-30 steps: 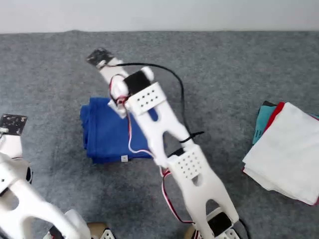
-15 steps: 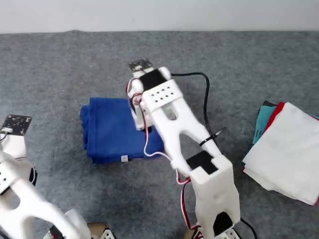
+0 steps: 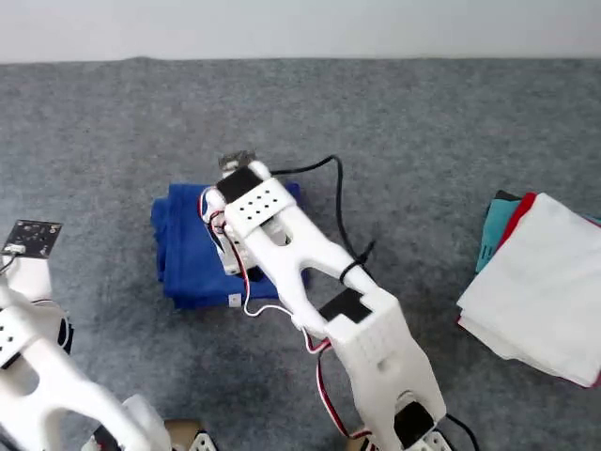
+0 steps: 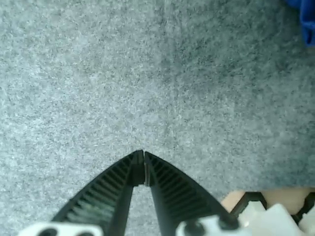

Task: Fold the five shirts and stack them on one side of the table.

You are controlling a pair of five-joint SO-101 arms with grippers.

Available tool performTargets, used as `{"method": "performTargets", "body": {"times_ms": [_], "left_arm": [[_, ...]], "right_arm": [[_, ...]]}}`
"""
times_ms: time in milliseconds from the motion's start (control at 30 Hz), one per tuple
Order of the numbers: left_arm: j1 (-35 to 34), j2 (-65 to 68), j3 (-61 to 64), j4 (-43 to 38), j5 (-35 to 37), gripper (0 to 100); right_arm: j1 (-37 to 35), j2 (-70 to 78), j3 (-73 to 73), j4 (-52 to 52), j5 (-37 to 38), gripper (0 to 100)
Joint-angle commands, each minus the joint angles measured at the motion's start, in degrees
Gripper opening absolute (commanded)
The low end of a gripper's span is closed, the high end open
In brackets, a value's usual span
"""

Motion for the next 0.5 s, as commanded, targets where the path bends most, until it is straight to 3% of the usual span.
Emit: {"method": "performTargets", "body": {"times_ms": [0,100,267,333,467], "left_arm": [[0.2,-1.5,-0.2,0.0,0.6,1],[0.2,-1.5,-0.1,-0.2,0.6,1],[0.2,-1.5,-0.1,-0.2,0.6,1],[0.2,-1.5,-0.1,-0.2,0.6,1],[0.2,-1.5,-0.3,-0.2,0.6,1]], "right_arm": [[1.0,3.4,-0.4,-0.7,-0.4,34.1],[1.0,7.1,-0.8,-0.6,-0.3,28.6],[1.0,8.1,-4.0,0.0,9.3,0.0],[1.2,7.6,-4.6,2.1,13.2,4.6],[2.7,6.1,-4.6,5.2,17.6,1.3]]}}
